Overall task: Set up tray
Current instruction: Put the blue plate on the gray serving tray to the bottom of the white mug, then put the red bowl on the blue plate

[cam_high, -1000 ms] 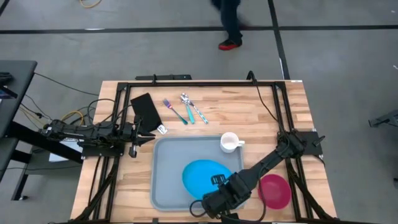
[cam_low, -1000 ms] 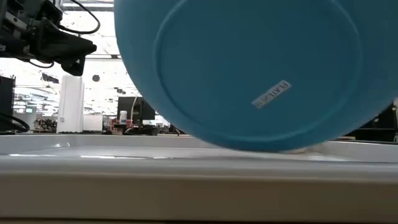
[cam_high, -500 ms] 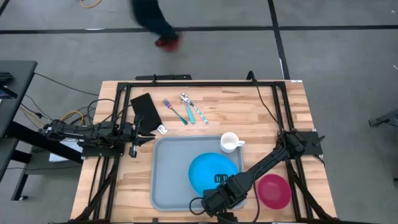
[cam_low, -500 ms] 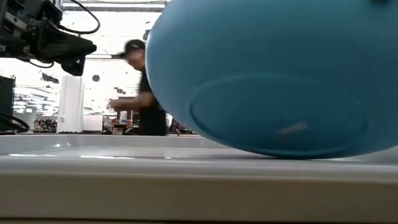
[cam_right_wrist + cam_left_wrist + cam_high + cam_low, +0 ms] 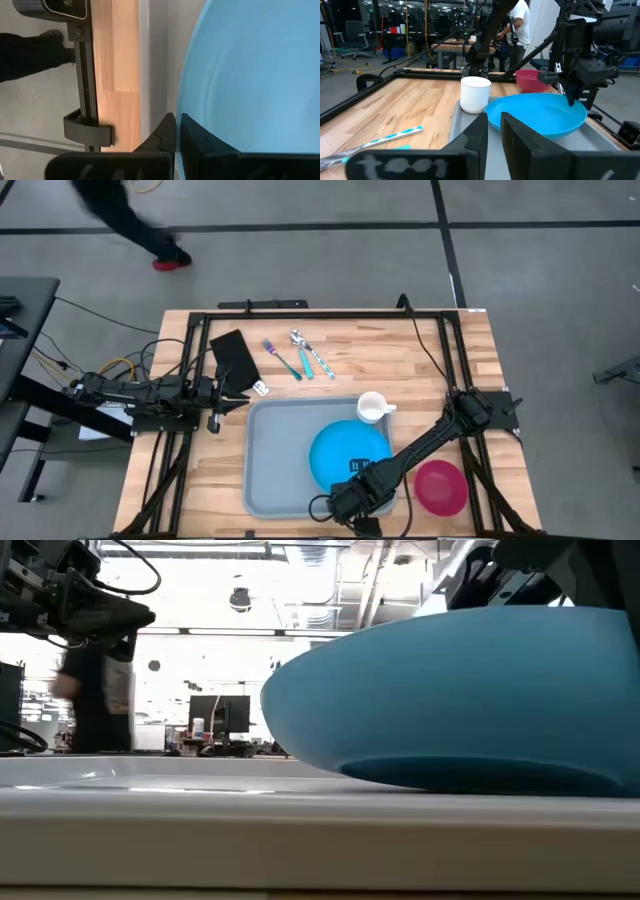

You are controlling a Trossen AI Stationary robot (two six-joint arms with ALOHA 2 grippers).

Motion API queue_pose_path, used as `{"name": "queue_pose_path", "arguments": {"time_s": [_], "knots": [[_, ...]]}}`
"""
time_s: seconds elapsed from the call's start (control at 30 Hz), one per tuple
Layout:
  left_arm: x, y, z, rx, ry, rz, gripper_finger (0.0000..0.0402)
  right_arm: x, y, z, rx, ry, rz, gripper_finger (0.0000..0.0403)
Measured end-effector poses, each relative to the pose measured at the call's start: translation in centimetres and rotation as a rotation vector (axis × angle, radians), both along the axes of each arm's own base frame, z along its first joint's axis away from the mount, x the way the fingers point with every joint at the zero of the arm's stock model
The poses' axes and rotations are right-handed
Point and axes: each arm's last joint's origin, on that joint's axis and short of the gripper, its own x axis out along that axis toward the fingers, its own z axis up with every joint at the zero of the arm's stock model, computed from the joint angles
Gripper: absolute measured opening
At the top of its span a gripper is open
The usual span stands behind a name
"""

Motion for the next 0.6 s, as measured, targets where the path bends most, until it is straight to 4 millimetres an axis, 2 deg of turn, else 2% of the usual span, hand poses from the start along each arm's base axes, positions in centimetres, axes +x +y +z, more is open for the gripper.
{"name": "queue_pose_path", "arguments": {"time_s": [0.13,0.6], "knots": [[0.0,0.0,-0.01,0.0,0.0,0.0,0.004,0.09,0.07,0.0,0.008,-0.009,-0.003,0.0019],[0.0,0.0,-0.01,0.0,0.0,0.0,0.004,0.26,-0.05,0.11,0.016,-0.008,-0.05,0.0124]]}}
